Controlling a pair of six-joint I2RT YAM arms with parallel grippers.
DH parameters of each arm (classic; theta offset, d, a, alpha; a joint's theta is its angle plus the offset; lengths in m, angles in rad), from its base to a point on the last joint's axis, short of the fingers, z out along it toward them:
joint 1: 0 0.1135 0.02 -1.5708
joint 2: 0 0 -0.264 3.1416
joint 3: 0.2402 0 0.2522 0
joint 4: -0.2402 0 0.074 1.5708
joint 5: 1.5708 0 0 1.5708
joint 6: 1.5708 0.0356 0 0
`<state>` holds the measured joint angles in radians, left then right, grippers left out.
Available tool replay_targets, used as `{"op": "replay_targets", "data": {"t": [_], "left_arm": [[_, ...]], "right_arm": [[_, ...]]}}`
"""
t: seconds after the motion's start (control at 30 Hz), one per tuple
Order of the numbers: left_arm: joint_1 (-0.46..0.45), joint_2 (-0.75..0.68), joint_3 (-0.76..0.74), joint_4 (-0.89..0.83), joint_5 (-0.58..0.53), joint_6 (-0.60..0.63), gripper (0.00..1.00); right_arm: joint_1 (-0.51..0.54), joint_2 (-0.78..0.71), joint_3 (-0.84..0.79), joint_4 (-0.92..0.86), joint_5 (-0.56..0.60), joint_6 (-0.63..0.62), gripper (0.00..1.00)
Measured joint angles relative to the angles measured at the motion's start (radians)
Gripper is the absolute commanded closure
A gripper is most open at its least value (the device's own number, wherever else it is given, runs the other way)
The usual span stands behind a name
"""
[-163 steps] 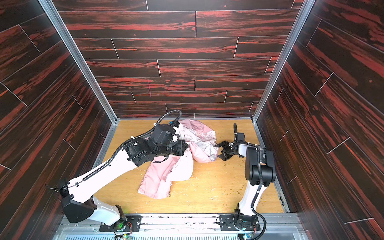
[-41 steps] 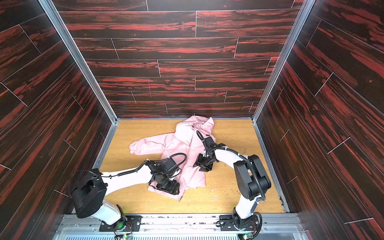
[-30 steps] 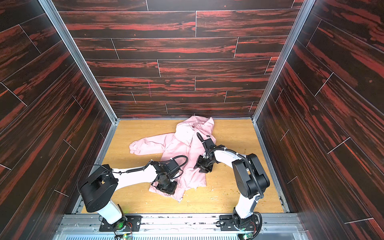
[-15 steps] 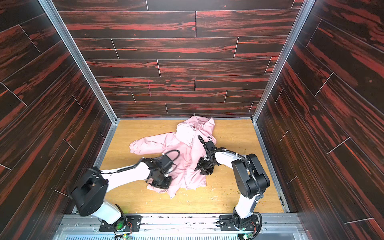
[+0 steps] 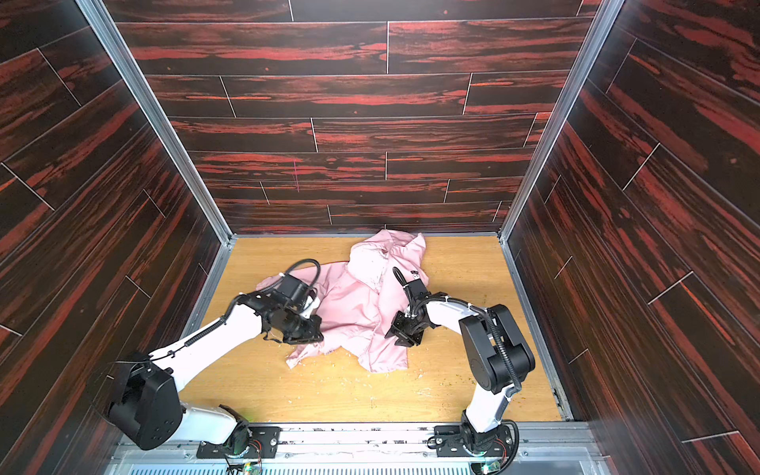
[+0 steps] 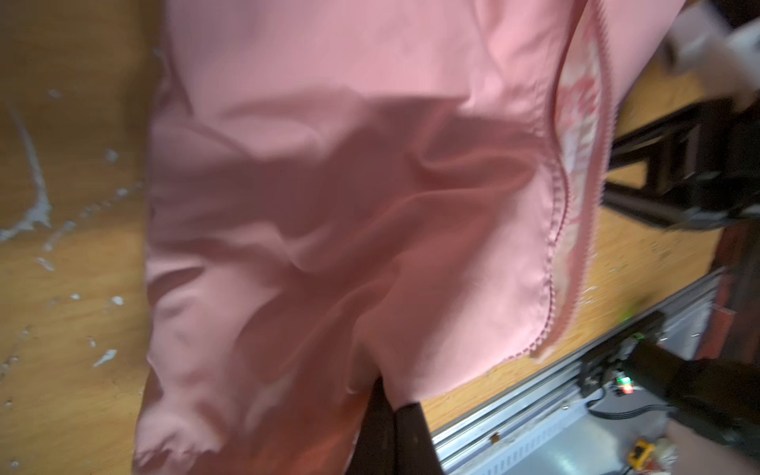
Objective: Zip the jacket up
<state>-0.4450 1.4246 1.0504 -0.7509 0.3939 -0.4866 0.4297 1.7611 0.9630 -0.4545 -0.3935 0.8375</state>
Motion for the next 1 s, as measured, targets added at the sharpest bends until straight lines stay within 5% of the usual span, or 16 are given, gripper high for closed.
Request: {"op": "replay_targets", "data": {"t": [0.47, 0.77, 1.0], "left_arm": [[0.068, -0.046, 0.035, 0.096, 0.169, -0.092, 1.0], [0.07, -0.047, -0.022, 0.239, 0.198, -0.19, 1.0], [0.071, -0.034, -0.018, 0.305, 0.238, -0.243, 1.0]], "right_arm": [[-0.096, -0.063, -0.046, -0.044, 0.062, -0.004, 0.58], [-0.087, -0.151, 0.023, -0.146, 0.121, -0.032, 0.34], [-0.016, -0.269, 0.213, -0.169, 0.082, -0.032, 0.31]]}}
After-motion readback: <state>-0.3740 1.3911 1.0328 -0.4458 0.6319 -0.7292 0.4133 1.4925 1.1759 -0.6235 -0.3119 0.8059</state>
